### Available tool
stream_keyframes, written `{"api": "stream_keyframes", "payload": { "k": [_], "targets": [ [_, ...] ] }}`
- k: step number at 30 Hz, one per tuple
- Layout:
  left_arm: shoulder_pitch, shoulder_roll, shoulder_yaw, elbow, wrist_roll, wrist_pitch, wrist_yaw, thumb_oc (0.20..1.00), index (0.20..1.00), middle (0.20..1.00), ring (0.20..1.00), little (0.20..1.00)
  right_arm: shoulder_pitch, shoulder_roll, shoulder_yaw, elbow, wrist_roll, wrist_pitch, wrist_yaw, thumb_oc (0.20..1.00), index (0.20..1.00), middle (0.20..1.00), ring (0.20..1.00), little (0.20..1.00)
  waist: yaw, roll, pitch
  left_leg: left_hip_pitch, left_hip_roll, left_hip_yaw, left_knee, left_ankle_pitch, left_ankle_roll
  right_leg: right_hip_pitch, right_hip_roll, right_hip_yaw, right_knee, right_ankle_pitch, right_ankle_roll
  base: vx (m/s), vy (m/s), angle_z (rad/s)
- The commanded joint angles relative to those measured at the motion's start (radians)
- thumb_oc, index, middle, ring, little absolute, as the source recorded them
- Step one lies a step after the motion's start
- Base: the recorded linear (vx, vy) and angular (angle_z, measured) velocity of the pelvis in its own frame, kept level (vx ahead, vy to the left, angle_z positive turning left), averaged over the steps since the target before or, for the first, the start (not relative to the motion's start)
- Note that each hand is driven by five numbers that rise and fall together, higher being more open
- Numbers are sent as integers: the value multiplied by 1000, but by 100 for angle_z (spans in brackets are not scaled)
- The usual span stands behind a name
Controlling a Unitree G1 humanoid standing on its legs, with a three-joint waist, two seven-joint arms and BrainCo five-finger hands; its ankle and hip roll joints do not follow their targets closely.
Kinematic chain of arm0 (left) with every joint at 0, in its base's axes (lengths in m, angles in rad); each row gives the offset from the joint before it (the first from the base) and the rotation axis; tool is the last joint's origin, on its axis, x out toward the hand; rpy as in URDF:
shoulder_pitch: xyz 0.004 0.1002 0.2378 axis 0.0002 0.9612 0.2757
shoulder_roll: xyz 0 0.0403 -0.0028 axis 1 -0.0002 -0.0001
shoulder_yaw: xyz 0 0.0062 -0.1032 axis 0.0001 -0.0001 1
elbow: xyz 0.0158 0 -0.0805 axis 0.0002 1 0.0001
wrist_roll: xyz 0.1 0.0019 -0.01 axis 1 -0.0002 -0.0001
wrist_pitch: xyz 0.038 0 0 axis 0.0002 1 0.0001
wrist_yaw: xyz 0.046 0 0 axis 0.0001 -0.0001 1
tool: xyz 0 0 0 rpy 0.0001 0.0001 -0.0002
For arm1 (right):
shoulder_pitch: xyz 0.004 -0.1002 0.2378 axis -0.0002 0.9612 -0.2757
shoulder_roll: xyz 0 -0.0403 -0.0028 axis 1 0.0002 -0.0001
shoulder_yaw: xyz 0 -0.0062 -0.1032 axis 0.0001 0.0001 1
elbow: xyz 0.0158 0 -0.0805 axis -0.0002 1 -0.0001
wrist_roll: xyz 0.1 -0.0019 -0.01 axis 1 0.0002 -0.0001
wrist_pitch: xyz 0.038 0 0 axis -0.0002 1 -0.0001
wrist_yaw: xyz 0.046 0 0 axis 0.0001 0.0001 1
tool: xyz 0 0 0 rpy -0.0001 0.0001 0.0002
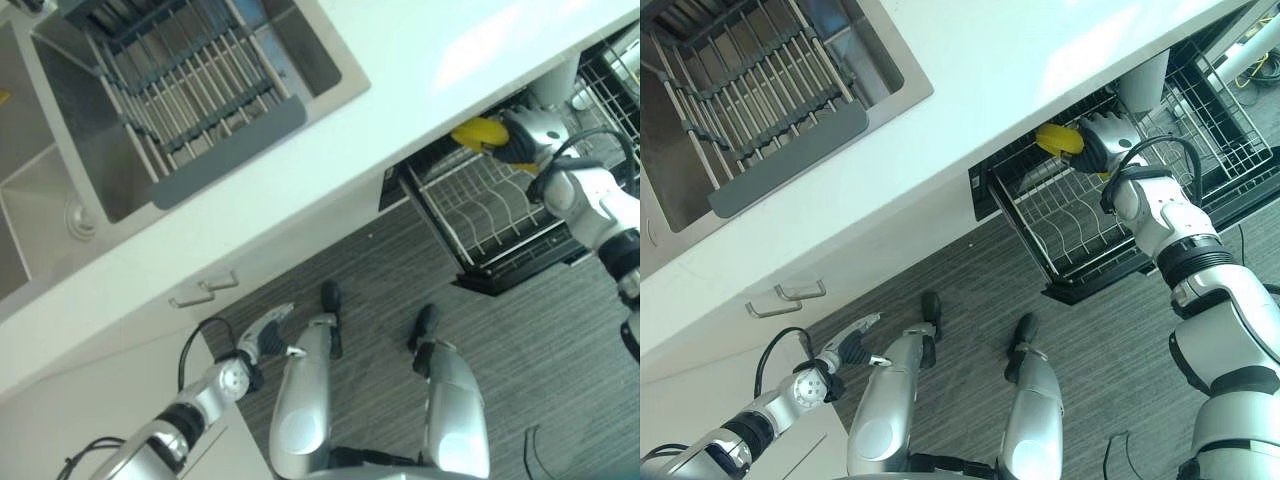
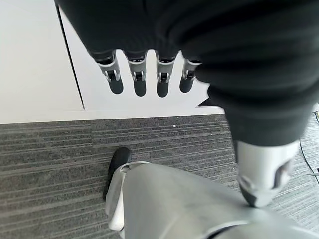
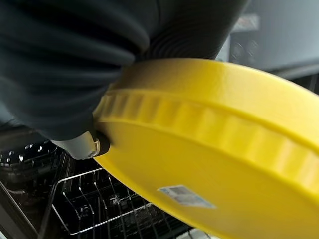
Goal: Place the dishes in the dishwasher.
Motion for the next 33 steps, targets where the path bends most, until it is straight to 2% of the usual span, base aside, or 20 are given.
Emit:
{"api": "stream_keyframes", "payload": {
  "k": [1, 5, 7, 12, 16, 17, 18, 22, 27, 33],
  "targets": [
    [37, 29, -46, -41, 18, -23, 34, 1000, 1000, 1000, 1000, 1000, -153, -15, -49, -8, -25, 30, -225, 200, 200, 200, 200, 200, 36, 2, -31, 26, -35, -68, -24, -57, 13, -27, 7, 13, 163, -118, 10, -15, 18, 7],
    [32, 2, -67, -24, 36, -44, 82, 1000, 1000, 1000, 1000, 1000, -153, 22, -66, 77, -137, 53, -437, 200, 200, 200, 200, 200, 43, 20, -31, -6, -44, -71, -18, -57, 17, -55, 4, 16, 168, -118, 10, -27, 40, 1],
    [27, -16, -82, -19, 57, -45, 120, 1000, 1000, 1000, 1000, 1000, -152, 39, -65, 103, -204, 103, -567, 200, 200, 200, 200, 200, 48, 28, -31, -25, -51, -70, -20, -55, 22, -71, 2, 13, 170, -116, 11, -42, 41, 1],
    [21, -37, -95, -7, 43, -72, 204, 1000, 1000, 1000, 1000, 1000, -153, 63, -66, 156, -201, 155, -701, 200, 200, 200, 200, 200, 55, 45, -31, -70, -57, -70, -15, -50, 24, -109, -3, 8, 188, -120, 6, -27, 34, 4],
    [12, -50, -104, -18, 52, -83, 236, 1000, 1000, 1000, 1000, 1000, -154, 81, -70, 192, -230, 183, -760, 200, 200, 200, 200, 200, 60, 55, -31, -120, -60, -75, 1, -50, 25, -152, -7, 5, 206, -124, 2, -21, 26, 2],
    [17, -52, -106, -22, 49, -83, 243, 1000, 1000, 1000, 1000, 1000, -153, 84, -64, 188, -237, 216, -795, 200, 200, 200, 200, 200, 60, 57, -31, -132, -55, -72, 3, -48, 25, -166, -6, 7, 212, -120, 3, 1, 29, 6],
    [23, -52, -107, -30, 50, -67, 253, 1000, 1000, 1000, 1000, 1000, -154, 84, -58, 176, -237, 232, -802, 200, 200, 200, 200, 200, 63, 57, -31, -142, -54, -76, 14, -51, 28, -179, -9, 8, 226, -122, 2, 4, 26, 6],
    [12, -54, -118, -34, 65, -62, 272, 1000, 1000, 1000, 1000, 1000, -222, 96, -34, 240, -226, 261, -797, 200, 200, 200, 200, 200, 77, 56, -31, -190, -58, -87, 34, -57, 26, -209, -16, -5, 235, -127, -1, -28, -8, 4],
    [27, -58, -150, -38, 79, -68, 341, 1000, 1000, 1000, 1000, 1000, -255, 106, -11, 287, -170, 304, -811, 200, 200, 200, 200, 200, 86, 66, -31, -232, -62, -84, 28, -49, 23, -239, -22, -18, 231, -122, -1, -9, 33, 3],
    [33, -53, -144, -57, 71, -79, 372, 1000, 1000, 1000, 1000, 1000, -253, 92, -20, 276, -155, 317, -864, 200, 200, 200, 200, 200, 88, 75, -31, -287, -69, -83, 37, -46, 27, -288, -21, -14, 256, -132, -7, 2, 12, 1]
  ]
}}
